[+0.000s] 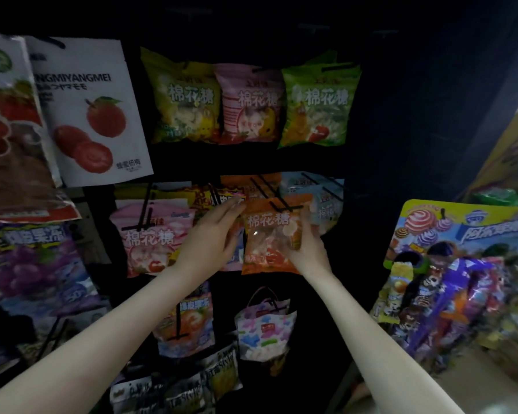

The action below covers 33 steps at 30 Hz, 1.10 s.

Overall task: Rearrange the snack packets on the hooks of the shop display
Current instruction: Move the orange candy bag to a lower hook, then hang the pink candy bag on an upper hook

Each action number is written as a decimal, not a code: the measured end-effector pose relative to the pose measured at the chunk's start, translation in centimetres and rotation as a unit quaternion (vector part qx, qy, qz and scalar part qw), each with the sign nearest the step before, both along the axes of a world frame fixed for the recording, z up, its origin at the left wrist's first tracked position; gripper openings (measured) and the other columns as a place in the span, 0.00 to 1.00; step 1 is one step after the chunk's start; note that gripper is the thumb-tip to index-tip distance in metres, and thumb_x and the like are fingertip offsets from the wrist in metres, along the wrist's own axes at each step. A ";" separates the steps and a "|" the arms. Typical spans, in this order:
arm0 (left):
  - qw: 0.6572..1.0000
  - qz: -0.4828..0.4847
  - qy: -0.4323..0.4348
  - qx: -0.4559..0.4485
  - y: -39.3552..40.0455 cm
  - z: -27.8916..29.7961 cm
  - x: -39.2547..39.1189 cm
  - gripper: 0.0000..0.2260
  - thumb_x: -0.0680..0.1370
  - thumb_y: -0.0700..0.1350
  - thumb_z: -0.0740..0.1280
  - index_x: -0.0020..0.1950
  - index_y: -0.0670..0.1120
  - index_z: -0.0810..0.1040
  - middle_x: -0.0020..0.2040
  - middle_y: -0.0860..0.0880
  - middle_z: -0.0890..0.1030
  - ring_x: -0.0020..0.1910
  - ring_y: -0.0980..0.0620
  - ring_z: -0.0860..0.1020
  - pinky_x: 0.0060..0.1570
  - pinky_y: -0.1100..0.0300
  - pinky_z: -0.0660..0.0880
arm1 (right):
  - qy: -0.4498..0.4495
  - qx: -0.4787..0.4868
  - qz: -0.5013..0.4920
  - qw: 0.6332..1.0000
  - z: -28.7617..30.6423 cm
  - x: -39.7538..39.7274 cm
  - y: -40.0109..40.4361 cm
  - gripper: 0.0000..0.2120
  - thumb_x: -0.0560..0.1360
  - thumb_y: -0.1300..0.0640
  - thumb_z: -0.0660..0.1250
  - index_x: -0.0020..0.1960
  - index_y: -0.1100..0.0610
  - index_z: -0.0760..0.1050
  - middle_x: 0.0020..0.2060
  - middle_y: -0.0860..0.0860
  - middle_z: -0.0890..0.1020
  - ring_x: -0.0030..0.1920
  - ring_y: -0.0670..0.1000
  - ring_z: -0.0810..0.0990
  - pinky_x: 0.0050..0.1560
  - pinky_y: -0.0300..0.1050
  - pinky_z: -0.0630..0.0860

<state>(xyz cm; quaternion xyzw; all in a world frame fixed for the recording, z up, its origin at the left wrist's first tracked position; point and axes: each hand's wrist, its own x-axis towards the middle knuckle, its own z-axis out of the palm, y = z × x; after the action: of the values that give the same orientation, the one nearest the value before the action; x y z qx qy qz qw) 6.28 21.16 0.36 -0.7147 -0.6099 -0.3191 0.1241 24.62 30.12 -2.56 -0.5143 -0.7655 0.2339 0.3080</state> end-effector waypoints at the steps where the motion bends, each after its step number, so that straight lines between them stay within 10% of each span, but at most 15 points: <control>1: 1.000 0.002 0.003 -0.003 -0.1 0.1 0.0 0.22 0.75 0.39 0.61 0.70 0.43 0.68 0.71 0.43 0.67 0.67 0.40 0.69 0.62 0.45 0.70 | -0.035 -0.002 -0.012 0.999 -0.2 -0.3 0.2 0.42 0.75 0.41 0.64 0.76 0.46 0.39 0.70 0.59 0.65 0.60 0.63 0.74 0.47 0.51 0.76; 6: 1.000 -0.001 0.016 0.001 -2.4 -1.8 -0.6 0.28 0.75 0.39 0.62 0.75 0.49 0.59 0.76 0.49 0.56 0.74 0.47 0.55 0.70 0.44 0.59 | -0.136 0.056 -0.061 0.987 -1.1 -1.1 -1.2 0.31 0.77 0.53 0.61 0.75 0.53 0.50 0.71 0.59 0.57 0.65 0.63 0.64 0.55 0.53 0.73; 13: 0.991 0.089 -0.086 -0.050 -8.6 -6.3 -6.1 0.24 0.76 0.39 0.60 0.72 0.47 0.63 0.72 0.46 0.64 0.70 0.44 0.63 0.62 0.43 0.68 | -0.050 -0.073 0.236 0.968 -2.8 -7.5 -5.9 0.34 0.77 0.51 0.64 0.76 0.50 0.47 0.74 0.49 0.54 0.74 0.52 0.55 0.69 0.43 0.58; 18: 0.973 0.180 -0.124 -0.069 -11.7 -5.6 -9.3 0.22 0.75 0.35 0.64 0.69 0.42 0.66 0.67 0.42 0.68 0.60 0.39 0.73 0.52 0.51 0.72 | 0.150 -0.179 0.217 0.948 -1.9 -14.7 -6.6 0.45 0.71 0.52 0.72 0.76 0.52 0.46 0.74 0.47 0.56 0.73 0.49 0.57 0.63 0.35 0.57; 33: 0.971 0.169 -0.148 -0.082 -17.0 -5.1 -15.2 0.22 0.77 0.36 0.62 0.70 0.44 0.64 0.66 0.45 0.67 0.58 0.45 0.73 0.48 0.60 0.69 | 0.254 -0.217 0.068 0.940 -2.5 -20.5 -6.4 0.53 0.61 0.41 0.78 0.76 0.48 0.49 0.74 0.50 0.59 0.73 0.55 0.59 0.70 0.56 0.62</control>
<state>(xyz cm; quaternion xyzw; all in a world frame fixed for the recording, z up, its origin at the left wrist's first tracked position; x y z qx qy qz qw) -8.93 4.19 -4.78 -0.5541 -0.7575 -0.3444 0.0255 4.17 23.74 -5.09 -0.4387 -0.6259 0.5376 0.3560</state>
